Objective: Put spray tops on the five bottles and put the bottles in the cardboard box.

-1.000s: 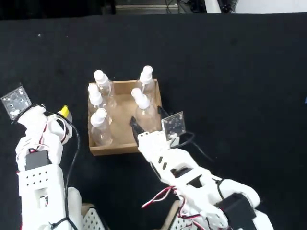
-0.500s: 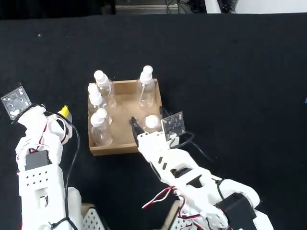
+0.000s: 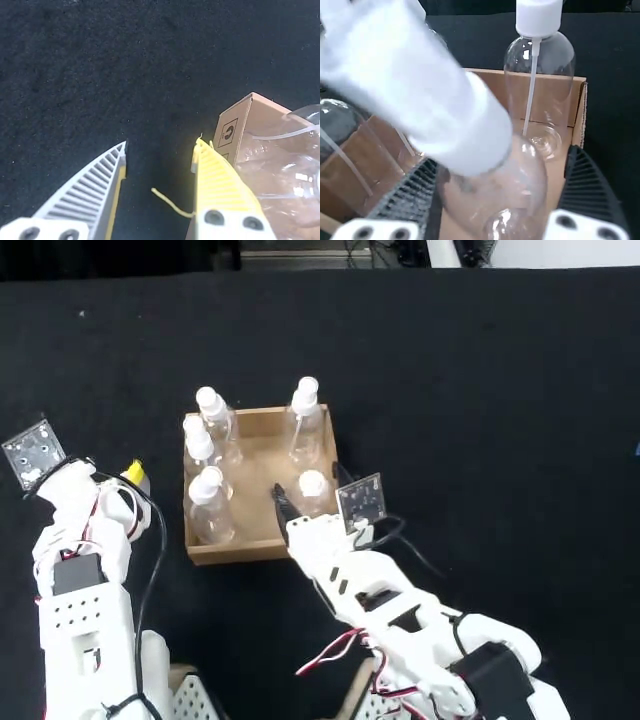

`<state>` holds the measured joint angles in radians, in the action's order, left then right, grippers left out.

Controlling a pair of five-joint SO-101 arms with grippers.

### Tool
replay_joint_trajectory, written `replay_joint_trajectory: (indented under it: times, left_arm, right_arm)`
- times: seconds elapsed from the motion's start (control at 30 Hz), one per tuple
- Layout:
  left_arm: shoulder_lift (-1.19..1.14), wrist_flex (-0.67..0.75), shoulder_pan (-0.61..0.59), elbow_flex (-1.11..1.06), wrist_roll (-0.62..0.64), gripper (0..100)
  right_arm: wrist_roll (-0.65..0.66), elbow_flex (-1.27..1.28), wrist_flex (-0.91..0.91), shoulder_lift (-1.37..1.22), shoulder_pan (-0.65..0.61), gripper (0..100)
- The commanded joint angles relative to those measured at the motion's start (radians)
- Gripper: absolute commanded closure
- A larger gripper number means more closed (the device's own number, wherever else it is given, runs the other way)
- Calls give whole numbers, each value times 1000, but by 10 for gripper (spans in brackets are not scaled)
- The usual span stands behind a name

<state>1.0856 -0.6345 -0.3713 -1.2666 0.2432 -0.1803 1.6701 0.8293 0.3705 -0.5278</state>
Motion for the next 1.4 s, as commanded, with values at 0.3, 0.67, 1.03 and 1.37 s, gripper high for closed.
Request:
replay_joint_trajectory:
  times: [0.3,0.67,1.03,1.37]
  left_arm:
    - [11,21,-12,25,6,805]
    - [9,21,-12,25,6,805]
    - [9,21,-12,25,6,805]
    - [9,21,-12,22,6,805]
  right_arm:
    - [2,-22,-23,110,-8,697]
    - [-2,-48,-408,489,-12,698]
    - [-5,-277,-904,822,-12,694]
    - [-3,-466,-991,885,12,698]
